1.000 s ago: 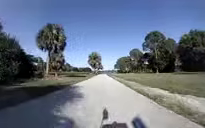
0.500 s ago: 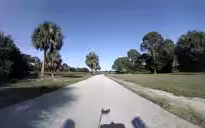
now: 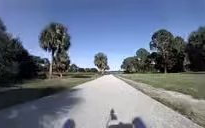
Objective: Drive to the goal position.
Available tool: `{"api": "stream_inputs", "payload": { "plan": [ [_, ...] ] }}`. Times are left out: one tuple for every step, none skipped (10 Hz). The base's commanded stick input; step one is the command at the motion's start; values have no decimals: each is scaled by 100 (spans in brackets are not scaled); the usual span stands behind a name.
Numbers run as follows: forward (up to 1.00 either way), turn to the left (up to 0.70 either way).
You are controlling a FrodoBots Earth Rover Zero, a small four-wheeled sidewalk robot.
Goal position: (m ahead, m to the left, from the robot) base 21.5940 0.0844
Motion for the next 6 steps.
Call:
{"api": "stream_inputs", "payload": {
  "plan": [
    [70, 0],
    [70, 0],
    [70, 0],
    [70, 0],
    [70, 0],
    [70, 0]
  ]
}}
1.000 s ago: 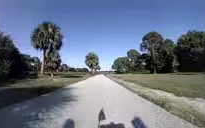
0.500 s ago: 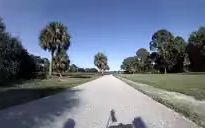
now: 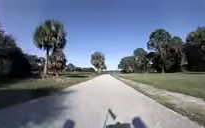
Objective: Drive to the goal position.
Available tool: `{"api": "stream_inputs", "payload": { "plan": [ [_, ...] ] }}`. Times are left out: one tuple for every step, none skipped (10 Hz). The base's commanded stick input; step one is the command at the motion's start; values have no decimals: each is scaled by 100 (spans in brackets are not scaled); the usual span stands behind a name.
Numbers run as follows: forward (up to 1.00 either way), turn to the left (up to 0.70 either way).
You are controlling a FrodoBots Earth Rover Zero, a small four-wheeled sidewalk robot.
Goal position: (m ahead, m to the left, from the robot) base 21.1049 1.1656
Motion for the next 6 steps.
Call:
{"api": "stream_inputs", "payload": {
  "plan": [
    [70, 0],
    [70, 0],
    [70, 0],
    [70, 0],
    [70, 0],
    [70, 0]
  ]
}}
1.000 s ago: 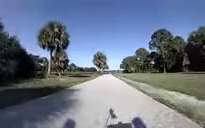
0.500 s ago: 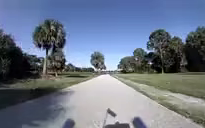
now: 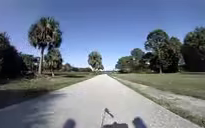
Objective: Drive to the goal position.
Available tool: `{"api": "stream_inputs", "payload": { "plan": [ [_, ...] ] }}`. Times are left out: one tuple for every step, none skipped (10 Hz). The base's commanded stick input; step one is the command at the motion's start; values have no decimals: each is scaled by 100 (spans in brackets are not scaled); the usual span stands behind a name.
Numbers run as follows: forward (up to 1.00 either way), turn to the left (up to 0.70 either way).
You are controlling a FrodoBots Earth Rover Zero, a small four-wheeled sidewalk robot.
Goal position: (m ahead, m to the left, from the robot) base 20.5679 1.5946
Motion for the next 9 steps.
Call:
{"api": "stream_inputs", "payload": {
  "plan": [
    [70, 0],
    [70, 0],
    [70, 16],
    [70, 30],
    [70, 35],
    [70, 35],
    [70, 22],
    [70, 0],
    [70, 0]
  ]
}}
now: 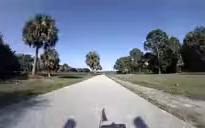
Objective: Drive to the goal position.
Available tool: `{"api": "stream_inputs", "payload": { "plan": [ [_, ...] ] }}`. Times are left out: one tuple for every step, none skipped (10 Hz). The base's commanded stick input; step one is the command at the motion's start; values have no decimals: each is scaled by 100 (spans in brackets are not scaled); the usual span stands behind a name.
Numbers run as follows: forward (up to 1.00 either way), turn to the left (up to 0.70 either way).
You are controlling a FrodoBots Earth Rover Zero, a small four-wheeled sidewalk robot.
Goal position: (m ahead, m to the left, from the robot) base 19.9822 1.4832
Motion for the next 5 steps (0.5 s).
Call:
{"api": "stream_inputs", "payload": {
  "plan": [
    [70, 0],
    [70, 0],
    [70, 0],
    [70, 0],
    [70, 0]
  ]
}}
